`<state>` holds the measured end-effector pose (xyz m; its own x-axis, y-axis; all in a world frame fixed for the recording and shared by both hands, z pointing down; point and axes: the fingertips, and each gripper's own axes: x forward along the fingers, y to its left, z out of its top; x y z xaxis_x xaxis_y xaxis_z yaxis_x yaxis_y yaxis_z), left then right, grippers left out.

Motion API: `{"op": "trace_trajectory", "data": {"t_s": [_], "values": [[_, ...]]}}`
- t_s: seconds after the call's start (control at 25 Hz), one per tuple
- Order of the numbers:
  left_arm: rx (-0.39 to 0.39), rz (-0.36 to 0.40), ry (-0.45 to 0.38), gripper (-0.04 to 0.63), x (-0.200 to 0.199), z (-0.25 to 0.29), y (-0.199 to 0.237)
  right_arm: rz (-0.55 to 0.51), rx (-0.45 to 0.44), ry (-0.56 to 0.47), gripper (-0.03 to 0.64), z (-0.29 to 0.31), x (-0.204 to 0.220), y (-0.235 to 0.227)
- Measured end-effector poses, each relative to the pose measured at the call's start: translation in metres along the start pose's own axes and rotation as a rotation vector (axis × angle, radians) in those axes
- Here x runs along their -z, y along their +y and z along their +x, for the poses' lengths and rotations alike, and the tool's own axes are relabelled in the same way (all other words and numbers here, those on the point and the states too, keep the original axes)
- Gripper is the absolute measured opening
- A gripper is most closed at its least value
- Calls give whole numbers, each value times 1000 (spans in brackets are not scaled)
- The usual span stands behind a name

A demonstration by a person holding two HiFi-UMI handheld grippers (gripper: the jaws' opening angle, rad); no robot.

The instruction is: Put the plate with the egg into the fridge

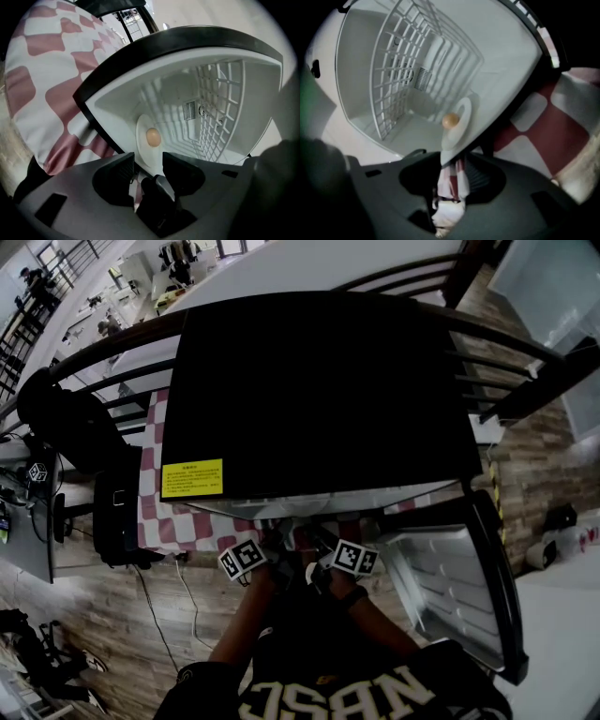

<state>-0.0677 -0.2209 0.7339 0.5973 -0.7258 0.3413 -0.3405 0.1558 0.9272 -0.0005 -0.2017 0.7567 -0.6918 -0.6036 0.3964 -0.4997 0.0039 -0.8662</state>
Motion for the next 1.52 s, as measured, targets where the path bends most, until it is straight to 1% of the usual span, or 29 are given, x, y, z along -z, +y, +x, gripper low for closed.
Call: {"op": "trace_trajectory", "data": {"t_s": [0.24, 0.32, 0.44, 0.56, 0.68, 0.8, 1.0, 1.2, 1.36, 1.44, 1.52], "values": [[-30, 216, -16, 189, -1, -26, -11, 103, -12, -84, 133, 10, -1, -2], [-41, 289, -32, 189, -3, -35, -13, 113, -16, -101, 123, 14, -3, -1], [-37, 391, -43, 189, -3, -47, -25, 113, -16, -112, 106, 22, -5, 1], [-32, 459, -44, 189, -1, -56, -34, 122, 1, -119, 87, 27, -6, -1], [-27, 481, -41, 189, 3, -62, -37, 112, 9, -122, 76, 32, -10, 0], [-26, 483, -39, 189, 4, -67, -36, 102, 25, -124, 60, 37, -12, 3], [-23, 454, -34, 189, 7, -75, -31, 120, 40, -136, 60, 46, -21, 4], [-28, 432, -38, 189, 4, -84, -28, 86, 58, -138, 58, 57, -38, 11], [-29, 438, -45, 189, 0, -89, -29, 64, 70, -130, 58, 66, -51, 13], [-31, 440, -47, 189, -1, -91, -30, 34, 90, -99, 58, 70, -54, 14], [-32, 438, -49, 189, 0, -93, -31, -56, 142, -29, 58, 72, -52, 13]]}}
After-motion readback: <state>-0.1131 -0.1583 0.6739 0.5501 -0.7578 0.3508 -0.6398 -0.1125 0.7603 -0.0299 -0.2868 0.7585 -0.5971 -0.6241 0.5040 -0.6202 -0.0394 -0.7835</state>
